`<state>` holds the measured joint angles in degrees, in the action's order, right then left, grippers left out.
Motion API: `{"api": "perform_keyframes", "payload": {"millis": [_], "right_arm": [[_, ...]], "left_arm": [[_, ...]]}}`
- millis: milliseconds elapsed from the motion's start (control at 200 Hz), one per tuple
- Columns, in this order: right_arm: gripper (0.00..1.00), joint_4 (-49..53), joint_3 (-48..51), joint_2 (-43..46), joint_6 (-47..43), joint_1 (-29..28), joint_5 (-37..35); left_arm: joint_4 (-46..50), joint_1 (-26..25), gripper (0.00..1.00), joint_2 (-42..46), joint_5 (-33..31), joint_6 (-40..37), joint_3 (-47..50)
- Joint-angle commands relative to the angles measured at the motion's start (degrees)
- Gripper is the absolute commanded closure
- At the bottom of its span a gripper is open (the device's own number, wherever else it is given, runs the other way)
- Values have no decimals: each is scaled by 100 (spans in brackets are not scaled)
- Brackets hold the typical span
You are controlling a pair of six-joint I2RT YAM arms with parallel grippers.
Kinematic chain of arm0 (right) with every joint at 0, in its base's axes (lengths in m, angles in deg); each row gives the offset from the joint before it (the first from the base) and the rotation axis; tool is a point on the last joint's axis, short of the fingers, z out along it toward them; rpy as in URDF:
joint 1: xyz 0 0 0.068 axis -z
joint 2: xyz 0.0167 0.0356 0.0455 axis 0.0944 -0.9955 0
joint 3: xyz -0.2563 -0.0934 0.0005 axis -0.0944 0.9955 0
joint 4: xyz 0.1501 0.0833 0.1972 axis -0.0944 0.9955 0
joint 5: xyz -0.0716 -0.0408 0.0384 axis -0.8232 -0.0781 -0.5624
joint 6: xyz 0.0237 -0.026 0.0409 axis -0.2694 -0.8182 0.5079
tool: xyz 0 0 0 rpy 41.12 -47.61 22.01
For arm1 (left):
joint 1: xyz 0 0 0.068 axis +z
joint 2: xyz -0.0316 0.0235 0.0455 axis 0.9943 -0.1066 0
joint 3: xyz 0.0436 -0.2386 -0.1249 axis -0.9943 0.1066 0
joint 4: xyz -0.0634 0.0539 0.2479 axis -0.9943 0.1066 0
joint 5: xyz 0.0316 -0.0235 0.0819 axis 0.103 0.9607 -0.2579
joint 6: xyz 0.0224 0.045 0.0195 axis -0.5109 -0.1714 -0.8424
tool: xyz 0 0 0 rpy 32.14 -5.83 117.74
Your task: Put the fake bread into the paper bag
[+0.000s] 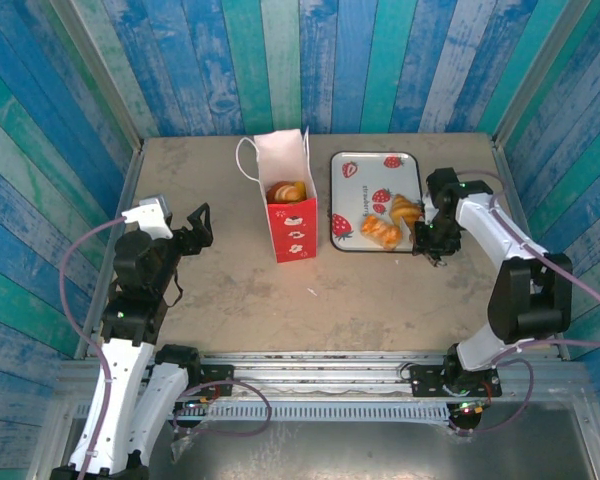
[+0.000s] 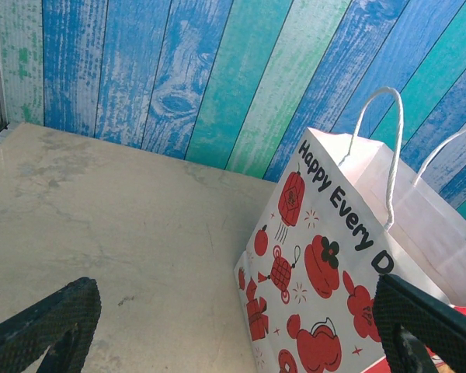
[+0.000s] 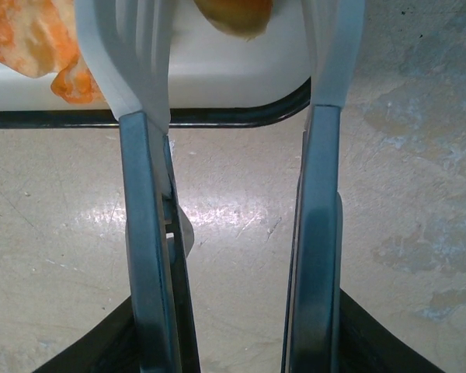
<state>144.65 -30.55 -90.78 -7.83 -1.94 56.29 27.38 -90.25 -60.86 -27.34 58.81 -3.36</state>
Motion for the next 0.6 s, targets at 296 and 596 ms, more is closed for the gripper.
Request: {"api": "perform_keyframes", "payload": {"millis": [296,596], "right_arm": [[87,-333,-44,360,-14,40,39],[93,-261,-233,1117,49,32,112]], "left_arm": [[-35,22,6,-73,-51,143,-189],[217,22,6,-1019,82,343,-1281]]}}
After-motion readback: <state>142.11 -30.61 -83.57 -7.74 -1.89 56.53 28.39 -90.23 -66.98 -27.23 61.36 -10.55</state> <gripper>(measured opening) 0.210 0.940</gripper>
